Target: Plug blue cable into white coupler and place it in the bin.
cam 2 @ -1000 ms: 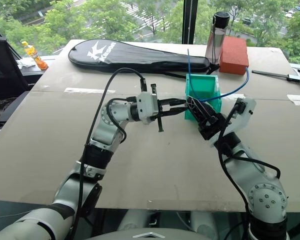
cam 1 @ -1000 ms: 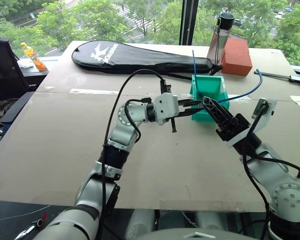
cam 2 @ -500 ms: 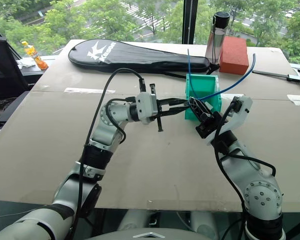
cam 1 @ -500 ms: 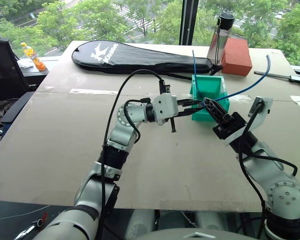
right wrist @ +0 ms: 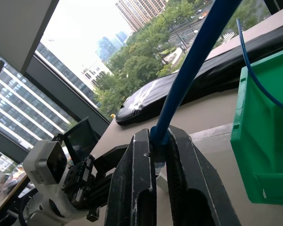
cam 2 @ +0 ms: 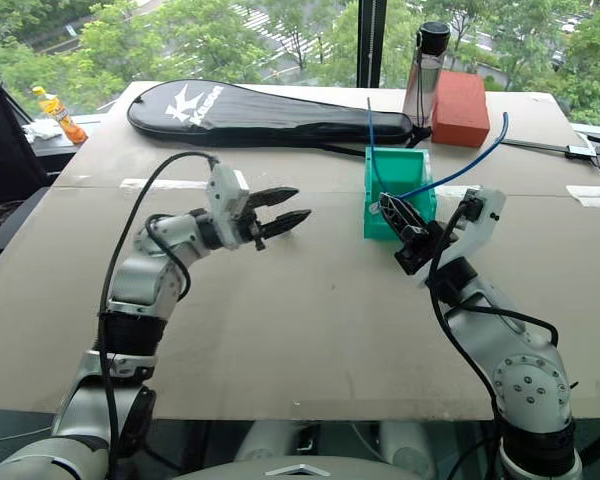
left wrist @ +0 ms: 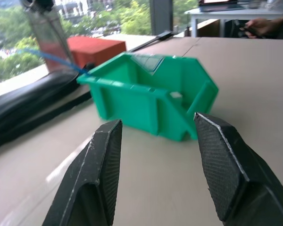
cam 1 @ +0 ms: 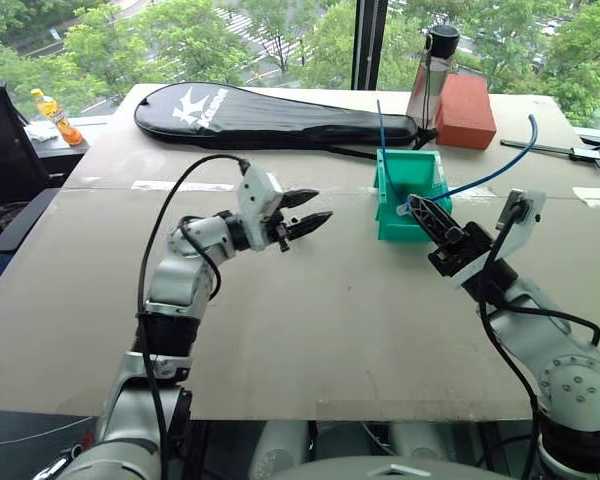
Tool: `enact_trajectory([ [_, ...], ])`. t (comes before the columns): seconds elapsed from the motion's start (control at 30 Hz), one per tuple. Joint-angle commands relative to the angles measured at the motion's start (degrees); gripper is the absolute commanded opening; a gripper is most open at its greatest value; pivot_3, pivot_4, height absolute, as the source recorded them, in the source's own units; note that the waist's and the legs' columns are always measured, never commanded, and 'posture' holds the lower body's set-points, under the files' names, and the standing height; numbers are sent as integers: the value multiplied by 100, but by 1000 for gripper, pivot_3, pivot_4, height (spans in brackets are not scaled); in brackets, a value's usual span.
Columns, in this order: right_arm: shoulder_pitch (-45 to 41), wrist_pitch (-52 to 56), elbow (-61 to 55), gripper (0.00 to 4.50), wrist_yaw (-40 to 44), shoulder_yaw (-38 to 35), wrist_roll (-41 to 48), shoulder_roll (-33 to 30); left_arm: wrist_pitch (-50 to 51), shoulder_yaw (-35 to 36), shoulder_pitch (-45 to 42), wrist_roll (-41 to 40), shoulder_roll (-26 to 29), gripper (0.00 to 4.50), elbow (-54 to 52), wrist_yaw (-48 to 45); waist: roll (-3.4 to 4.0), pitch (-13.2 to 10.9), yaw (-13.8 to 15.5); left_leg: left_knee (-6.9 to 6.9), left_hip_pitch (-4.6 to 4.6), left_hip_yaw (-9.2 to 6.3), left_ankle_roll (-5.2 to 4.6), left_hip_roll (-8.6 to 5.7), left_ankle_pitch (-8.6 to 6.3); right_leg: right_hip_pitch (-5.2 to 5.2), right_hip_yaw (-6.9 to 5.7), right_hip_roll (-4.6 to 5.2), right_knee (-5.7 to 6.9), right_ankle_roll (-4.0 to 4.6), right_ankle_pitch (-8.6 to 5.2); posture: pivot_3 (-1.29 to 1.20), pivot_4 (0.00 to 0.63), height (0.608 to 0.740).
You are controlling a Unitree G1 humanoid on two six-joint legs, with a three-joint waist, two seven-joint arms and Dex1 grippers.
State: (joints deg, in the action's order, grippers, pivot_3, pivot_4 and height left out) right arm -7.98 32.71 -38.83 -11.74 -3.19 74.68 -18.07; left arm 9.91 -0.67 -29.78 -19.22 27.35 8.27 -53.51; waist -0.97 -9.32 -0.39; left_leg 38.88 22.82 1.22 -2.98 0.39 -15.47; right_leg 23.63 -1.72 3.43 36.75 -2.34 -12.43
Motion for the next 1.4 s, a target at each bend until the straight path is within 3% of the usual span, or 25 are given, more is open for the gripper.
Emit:
enact_trajectory([
  [0.03, -125, 5, -43, 0, 210, 35, -23, -4, -102, 208, 68, 113, 40, 2535, 190, 266, 0, 0, 19, 0, 1, 1, 0, -1, 0, 0, 0, 1, -1, 0, 0, 0, 150, 740],
  [0.37, -169, 110, 18, 0, 376, 127, -129, 10, -539, 85, -252, 663, -16, 2535, 1312, 570, 0, 0, 44, 0, 3, 1, 0, -3, 0, 2, -2, 4, 0, 0, 1, 0, 150, 740],
  [1.1, 100, 73, -321, 0, 177, 75, -119, -108, -1497, -81, -539, 985, -10, 2535, 2434, -133, -1, 0, 43, 0, 5, 2, 0, -3, 0, 2, 1, 14, -1, 1, 1, 0, 150, 740],
  [1.23, 114, 78, -328, 0, 171, 74, -90, -117, -1890, -165, -1076, 1048, 421, 2535, 3370, -1236, -1, 0, 35, 0, 5, 2, 0, -3, 0, 4, -7, 9, 1, 1, 1, 0, 150, 740],
  [1.4, 130, 76, -359, 0, 155, 76, -81, -141, -2562, -288, -1937, 1502, 444, 2535, 4801, -1282, -2, 0, 88, 0, 7, 4, -1, -6, -1, 4, -9, 7, -3, 0, 0, 0, 150, 740],
])
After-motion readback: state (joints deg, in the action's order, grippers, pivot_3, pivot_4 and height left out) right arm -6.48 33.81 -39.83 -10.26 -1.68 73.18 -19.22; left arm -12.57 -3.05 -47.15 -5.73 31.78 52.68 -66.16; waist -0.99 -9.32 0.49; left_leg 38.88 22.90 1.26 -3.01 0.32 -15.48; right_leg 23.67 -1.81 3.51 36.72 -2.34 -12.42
